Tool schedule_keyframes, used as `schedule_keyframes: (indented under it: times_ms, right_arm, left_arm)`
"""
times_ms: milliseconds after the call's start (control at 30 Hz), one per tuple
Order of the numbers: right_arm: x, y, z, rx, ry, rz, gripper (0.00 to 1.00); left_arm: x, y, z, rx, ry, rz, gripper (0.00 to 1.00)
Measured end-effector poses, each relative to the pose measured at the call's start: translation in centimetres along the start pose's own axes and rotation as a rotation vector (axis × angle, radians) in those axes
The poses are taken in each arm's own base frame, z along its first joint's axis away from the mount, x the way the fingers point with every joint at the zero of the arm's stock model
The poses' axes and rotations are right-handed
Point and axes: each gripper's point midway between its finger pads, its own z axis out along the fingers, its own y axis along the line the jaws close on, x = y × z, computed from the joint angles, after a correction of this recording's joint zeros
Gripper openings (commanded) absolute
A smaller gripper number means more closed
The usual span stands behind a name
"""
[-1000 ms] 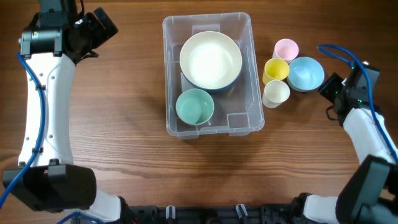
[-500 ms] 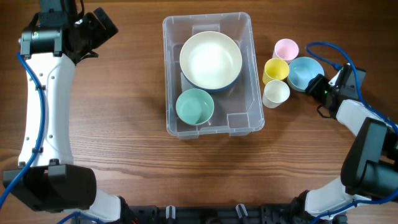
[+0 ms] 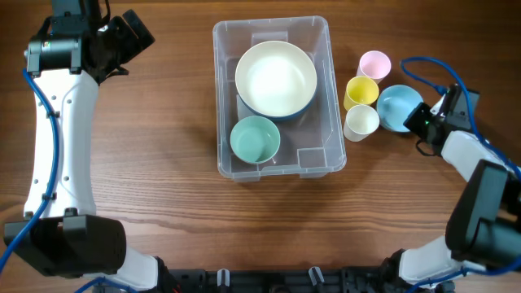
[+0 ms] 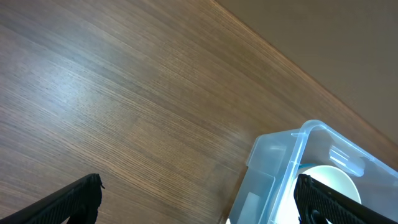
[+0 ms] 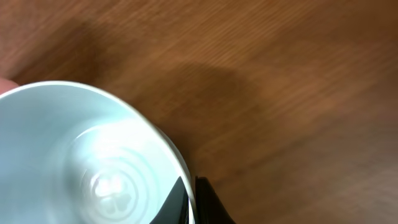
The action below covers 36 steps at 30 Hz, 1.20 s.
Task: Pack container
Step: 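Move the right gripper to the light blue bowl rim and grasp, then carry the light blue bowl into the bin onto the green bowl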
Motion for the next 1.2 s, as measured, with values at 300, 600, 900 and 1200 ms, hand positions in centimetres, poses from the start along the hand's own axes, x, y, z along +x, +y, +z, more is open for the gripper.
schedule_keyframes:
  times_ms: [300, 600, 900, 1200]
  right_arm:
    - [-5.1, 2.5, -11.1, -0.091, -0.225, -0.012, 0.04]
    - [-3.2, 10.1, -18.7, -0.396, -0.271, -0.165, 0.04]
    - [3.9, 19.3, -21.8, -0.647, -0.182, -0.463, 0.04]
    - [11.2, 25.0, -21.8, -0.749, -0.069, -0.672, 0.04]
  left_arm:
    - [0.0, 0.0, 0.0, 0.0, 0.0, 0.0, 1.0]
    - [0.0, 0.0, 0.0, 0.0, 0.0, 0.0, 1.0]
    - [0.0, 0.0, 0.0, 0.0, 0.0, 0.0, 1.0]
    - [0.0, 0.0, 0.0, 0.0, 0.0, 0.0, 1.0]
